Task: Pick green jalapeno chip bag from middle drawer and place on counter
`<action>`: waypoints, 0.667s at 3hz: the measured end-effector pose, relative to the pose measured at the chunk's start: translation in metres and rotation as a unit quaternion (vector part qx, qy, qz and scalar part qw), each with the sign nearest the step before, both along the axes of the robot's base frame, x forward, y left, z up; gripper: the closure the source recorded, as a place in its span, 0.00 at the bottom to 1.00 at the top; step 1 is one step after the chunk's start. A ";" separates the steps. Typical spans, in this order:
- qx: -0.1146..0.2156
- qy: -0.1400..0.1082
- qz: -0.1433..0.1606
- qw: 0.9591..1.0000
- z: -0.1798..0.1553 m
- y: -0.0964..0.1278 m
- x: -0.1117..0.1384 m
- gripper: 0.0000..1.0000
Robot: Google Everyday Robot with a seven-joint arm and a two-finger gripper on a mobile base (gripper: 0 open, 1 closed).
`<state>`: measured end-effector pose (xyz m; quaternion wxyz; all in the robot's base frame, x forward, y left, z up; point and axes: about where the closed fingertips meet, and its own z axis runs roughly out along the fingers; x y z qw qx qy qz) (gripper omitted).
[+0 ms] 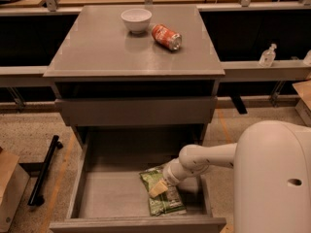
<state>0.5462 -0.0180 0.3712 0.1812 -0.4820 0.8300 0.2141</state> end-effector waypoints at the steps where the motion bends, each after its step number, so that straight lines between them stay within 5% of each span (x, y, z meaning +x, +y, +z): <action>1: 0.008 -0.002 -0.012 1.000 0.003 -0.003 -0.002 0.47; 2: 0.015 0.000 -0.019 1.000 0.004 -0.003 -0.004 0.70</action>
Offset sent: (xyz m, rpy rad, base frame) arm -0.0046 -0.0057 0.0071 0.0471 -0.0027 -0.0616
